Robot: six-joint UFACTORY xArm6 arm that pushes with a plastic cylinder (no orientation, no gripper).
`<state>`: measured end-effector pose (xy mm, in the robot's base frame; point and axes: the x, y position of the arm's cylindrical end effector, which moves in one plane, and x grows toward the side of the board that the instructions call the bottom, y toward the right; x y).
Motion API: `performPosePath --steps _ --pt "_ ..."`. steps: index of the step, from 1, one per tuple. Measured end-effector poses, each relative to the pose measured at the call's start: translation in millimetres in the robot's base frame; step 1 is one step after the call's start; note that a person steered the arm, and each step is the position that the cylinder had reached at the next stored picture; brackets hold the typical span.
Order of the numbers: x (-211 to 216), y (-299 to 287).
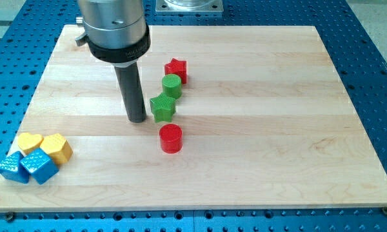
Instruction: Adjust the green star in between the blocks
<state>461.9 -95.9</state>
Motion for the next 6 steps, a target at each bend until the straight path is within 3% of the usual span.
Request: performPosePath --steps 6 --pt "0.0 20.0"
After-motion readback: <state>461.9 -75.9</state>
